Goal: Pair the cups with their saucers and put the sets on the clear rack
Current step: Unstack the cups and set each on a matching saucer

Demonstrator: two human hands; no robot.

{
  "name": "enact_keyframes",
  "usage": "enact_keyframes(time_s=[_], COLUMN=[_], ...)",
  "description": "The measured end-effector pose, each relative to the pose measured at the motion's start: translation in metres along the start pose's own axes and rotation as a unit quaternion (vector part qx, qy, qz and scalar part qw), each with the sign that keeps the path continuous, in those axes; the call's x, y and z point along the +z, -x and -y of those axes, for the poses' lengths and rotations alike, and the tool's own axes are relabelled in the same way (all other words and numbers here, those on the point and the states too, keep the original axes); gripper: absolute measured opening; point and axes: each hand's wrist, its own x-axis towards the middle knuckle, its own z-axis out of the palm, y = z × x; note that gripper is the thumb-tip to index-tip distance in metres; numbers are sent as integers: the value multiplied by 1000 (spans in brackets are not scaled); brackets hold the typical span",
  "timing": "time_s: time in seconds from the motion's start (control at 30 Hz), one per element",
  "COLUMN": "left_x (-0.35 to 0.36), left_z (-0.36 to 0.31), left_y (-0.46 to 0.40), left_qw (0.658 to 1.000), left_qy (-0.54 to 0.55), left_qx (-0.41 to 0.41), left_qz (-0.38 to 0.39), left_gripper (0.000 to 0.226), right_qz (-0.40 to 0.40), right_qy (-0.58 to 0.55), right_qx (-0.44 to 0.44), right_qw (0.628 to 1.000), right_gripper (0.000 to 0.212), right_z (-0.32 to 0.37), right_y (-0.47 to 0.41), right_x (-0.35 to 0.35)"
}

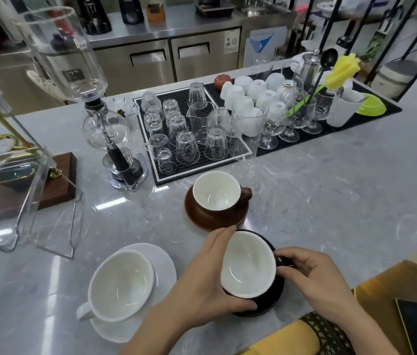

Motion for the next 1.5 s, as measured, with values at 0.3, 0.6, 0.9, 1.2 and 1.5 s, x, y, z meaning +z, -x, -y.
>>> enact_keyframes(time_s=[0.3, 0.6, 0.9, 1.2, 1.5], left_x=[5, 1, -1, 6, 9], left_z=[7, 3, 7, 13, 10], left_y=[-3, -7, -9, -3, 8], left_qw=[999, 999, 998, 997, 991], left_qy=[-1, 3, 13, 38, 63], left_qx=[-22, -19, -40, -62, -103], left_qz=[24, 43, 57, 35, -55], left_gripper=[121, 119, 121, 122, 93], right_qz=[-6, -8, 5, 12, -24], right_qy=[16, 148, 135, 132, 50], right_qx=[0, -58, -52, -52, 15], right_qw=[1000, 987, 990, 990, 998], right_gripper=[53, 48, 37, 39, 26], right_z=[-7, -12, -18, -18, -15], right_y=[-1, 0, -1, -4, -2], right_x=[-1, -7, -12, -13, -10])
